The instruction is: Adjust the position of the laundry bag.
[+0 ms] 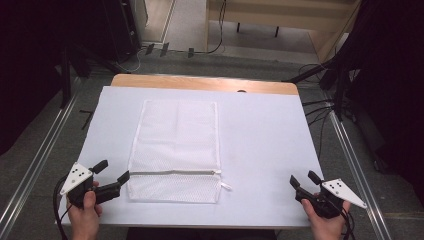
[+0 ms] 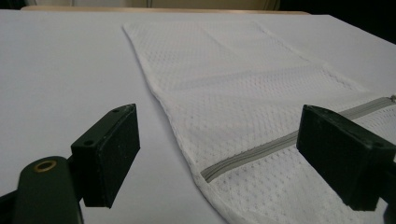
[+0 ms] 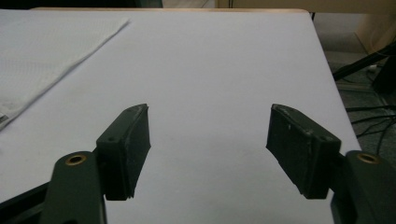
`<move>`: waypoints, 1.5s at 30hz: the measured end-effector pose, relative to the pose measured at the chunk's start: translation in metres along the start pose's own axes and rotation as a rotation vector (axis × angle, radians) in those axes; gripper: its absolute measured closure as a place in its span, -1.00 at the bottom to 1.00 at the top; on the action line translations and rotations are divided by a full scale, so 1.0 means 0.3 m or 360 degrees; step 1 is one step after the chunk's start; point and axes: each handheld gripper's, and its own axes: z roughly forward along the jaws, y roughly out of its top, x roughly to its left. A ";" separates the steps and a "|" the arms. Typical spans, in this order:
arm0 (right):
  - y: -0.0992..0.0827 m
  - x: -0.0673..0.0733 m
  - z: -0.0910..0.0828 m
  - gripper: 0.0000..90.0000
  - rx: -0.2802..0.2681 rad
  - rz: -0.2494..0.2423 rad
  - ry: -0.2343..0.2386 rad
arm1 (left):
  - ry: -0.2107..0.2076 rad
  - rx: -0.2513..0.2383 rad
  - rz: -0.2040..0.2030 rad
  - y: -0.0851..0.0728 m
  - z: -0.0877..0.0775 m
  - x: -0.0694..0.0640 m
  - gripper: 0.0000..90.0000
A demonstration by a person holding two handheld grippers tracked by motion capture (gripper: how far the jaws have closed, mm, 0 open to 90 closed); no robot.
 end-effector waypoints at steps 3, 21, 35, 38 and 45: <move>0.006 0.013 0.010 -0.21 0.0007 0.0010 0.0042 | 0.0003 -0.0002 -0.0025 -0.004 -0.007 0.005 -0.70; 0.135 0.349 0.328 0.17 0.0295 -0.0095 0.0243 | -0.0010 0.0016 0.0001 -0.006 -0.001 -0.005 -0.70; 0.212 0.528 0.530 0.27 0.0439 -0.0110 0.0310 | -0.0024 0.0016 -0.0023 -0.006 0.000 -0.001 -0.69; 0.209 0.553 0.563 0.33 0.0470 -0.0091 0.0268 | -0.0038 0.0019 -0.0026 -0.006 -0.002 0.000 -0.69; 0.183 0.578 0.626 0.31 0.0559 -0.0057 0.0256 | -0.0055 0.0013 -0.0037 -0.005 -0.003 0.002 -0.69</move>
